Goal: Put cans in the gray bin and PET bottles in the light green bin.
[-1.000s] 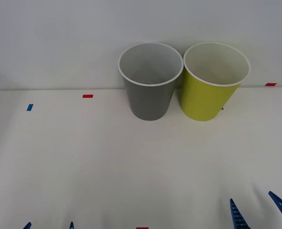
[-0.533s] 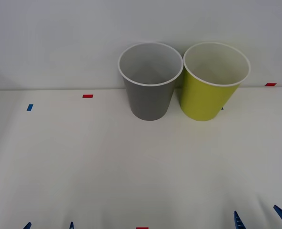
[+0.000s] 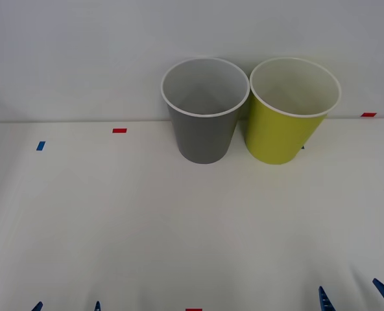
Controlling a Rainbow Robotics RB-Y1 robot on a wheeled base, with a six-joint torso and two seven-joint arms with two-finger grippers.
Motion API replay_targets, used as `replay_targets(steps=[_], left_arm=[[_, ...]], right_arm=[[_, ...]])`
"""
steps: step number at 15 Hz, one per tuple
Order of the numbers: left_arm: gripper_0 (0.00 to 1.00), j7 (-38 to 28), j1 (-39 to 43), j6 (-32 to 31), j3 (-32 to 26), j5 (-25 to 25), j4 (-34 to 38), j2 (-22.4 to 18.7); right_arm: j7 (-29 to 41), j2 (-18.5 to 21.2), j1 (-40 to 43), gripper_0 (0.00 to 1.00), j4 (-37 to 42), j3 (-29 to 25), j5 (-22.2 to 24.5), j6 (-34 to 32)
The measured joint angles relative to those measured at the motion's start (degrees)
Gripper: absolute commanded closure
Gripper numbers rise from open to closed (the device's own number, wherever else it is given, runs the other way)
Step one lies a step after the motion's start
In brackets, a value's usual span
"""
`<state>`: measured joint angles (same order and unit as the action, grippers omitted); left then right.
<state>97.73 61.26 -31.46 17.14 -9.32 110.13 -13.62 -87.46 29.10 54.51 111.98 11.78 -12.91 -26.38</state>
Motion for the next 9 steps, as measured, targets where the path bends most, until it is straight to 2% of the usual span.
replay_targets(steps=[9], left_arm=[[0.00,0.0,0.0,0.0,0.0,0.0,0.0,0.0]], right_arm=[[0.0,0.0,0.0,0.00,0.0,0.0,0.0,0.0]])
